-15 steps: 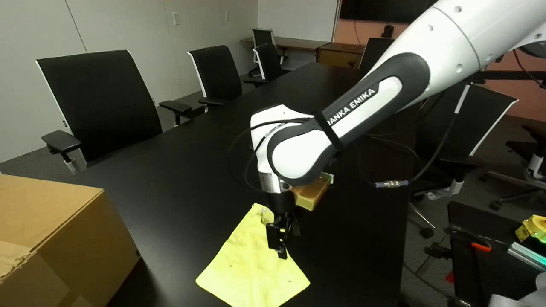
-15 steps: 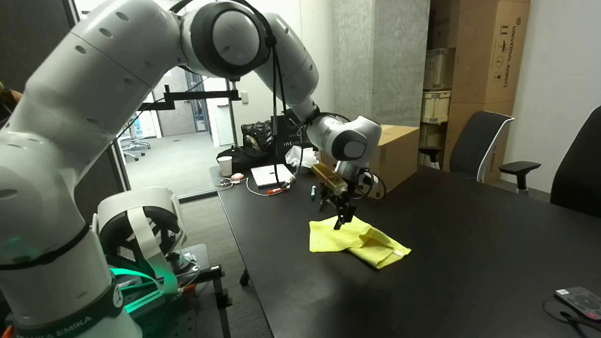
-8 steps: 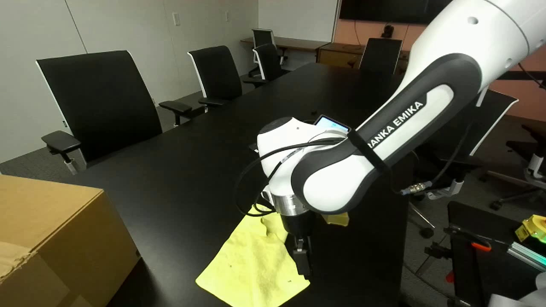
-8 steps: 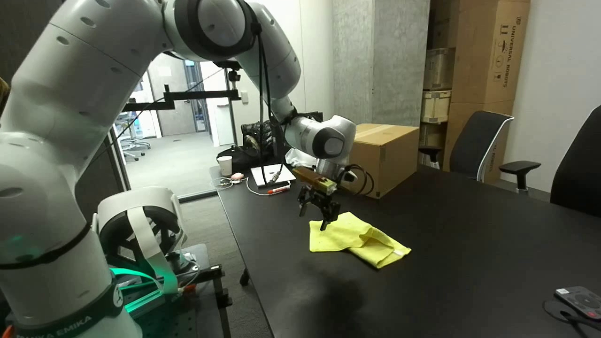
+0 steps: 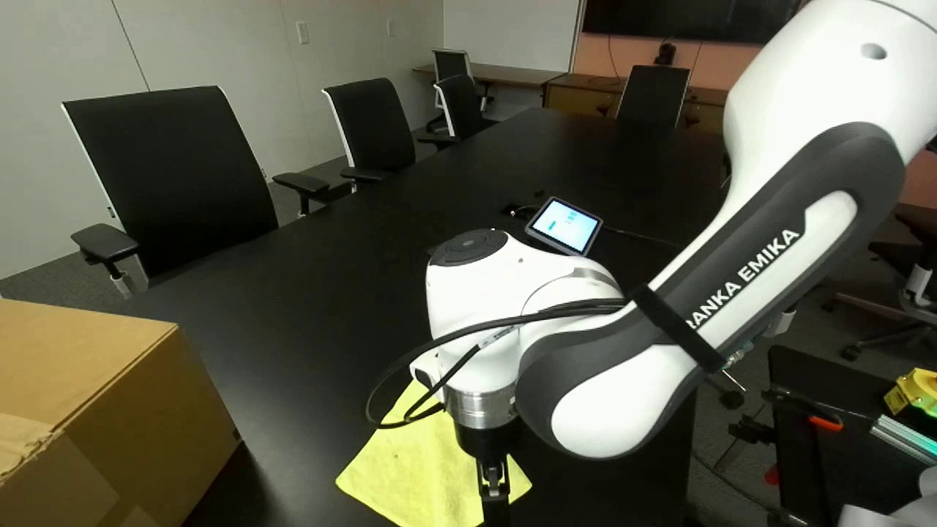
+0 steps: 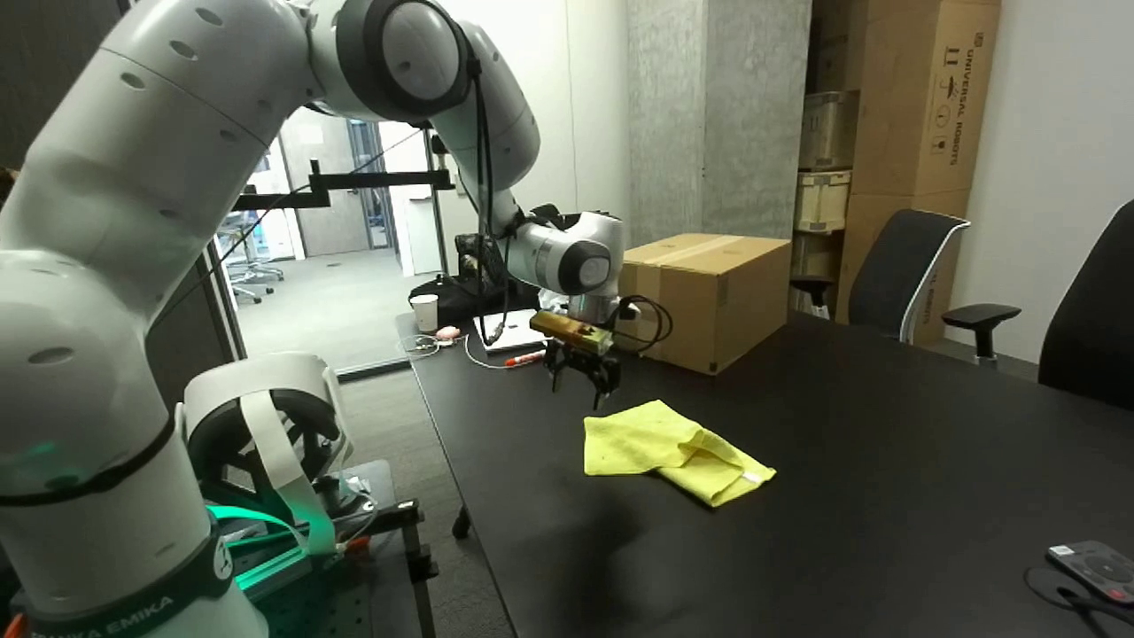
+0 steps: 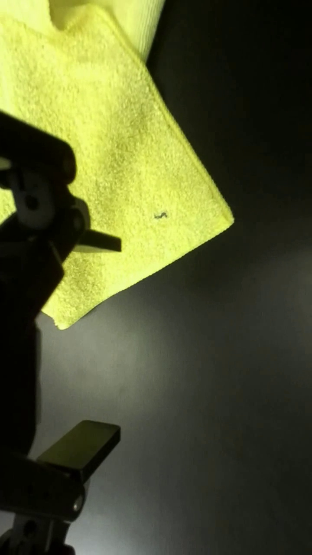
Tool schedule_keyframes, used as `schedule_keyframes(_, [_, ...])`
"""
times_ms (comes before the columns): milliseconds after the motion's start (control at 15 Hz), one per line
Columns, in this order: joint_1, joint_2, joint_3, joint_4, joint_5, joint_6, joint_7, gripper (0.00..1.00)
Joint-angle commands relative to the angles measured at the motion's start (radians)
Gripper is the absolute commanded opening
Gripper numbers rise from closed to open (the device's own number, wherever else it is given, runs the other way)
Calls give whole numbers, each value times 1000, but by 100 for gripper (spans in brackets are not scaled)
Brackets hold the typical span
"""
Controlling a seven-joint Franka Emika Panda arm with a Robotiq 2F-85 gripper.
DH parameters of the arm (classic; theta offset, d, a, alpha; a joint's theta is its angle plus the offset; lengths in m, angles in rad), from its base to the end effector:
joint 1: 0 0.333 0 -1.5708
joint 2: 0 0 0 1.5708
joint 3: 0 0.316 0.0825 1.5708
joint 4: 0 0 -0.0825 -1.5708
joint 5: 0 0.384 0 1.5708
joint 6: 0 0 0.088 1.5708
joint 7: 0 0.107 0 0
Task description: Fold the towel on the table
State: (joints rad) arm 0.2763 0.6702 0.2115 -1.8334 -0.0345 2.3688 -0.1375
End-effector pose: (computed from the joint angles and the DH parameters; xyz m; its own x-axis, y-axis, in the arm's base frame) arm 0.5603 0.2905 0.1605 0.8087 0.5790 -0.1034 0.5669 -0.8142 -0.1250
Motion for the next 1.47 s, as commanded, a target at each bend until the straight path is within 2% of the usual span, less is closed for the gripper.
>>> schedule_keyframes(0, [16,3,3,-32,-22,66,8,100])
schedule_keyframes(400, [77,32,-41,-76,-65,141,104,100])
schedule_keyframes(867, [132,64,-88,-100,-133,154,214,100])
schedule_keyframes(1400, [120,70,-118,-118,-134,191,258,100])
